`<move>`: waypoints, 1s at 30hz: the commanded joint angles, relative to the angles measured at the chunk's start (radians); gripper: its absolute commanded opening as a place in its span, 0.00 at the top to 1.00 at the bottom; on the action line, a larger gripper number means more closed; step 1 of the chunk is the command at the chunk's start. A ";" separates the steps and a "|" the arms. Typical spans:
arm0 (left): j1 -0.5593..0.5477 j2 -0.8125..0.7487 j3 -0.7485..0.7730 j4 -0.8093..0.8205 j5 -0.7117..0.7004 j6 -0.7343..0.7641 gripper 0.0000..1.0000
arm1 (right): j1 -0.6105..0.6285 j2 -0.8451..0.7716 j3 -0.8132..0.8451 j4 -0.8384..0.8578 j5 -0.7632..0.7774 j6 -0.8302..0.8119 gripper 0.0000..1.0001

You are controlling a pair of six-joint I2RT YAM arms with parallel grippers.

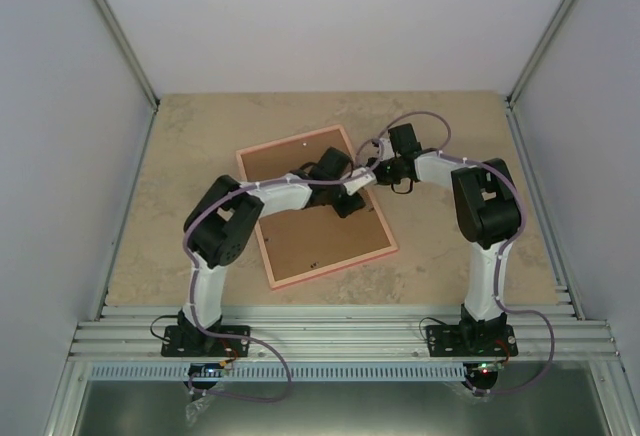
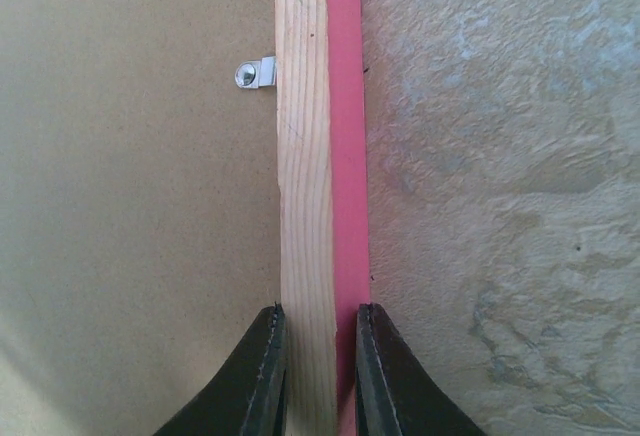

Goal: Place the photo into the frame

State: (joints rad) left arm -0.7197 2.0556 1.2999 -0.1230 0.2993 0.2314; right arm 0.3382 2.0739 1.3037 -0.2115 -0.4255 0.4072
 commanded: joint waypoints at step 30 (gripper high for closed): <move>0.006 -0.338 -0.476 -0.378 0.110 0.655 0.76 | -0.061 0.072 0.018 -0.168 0.031 -0.099 1.00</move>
State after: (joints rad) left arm -0.6712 1.6466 0.8444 -0.4458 0.4652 0.8265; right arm 0.2920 2.0846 1.3479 -0.3187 -0.4557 0.3031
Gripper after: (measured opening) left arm 0.248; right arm 0.156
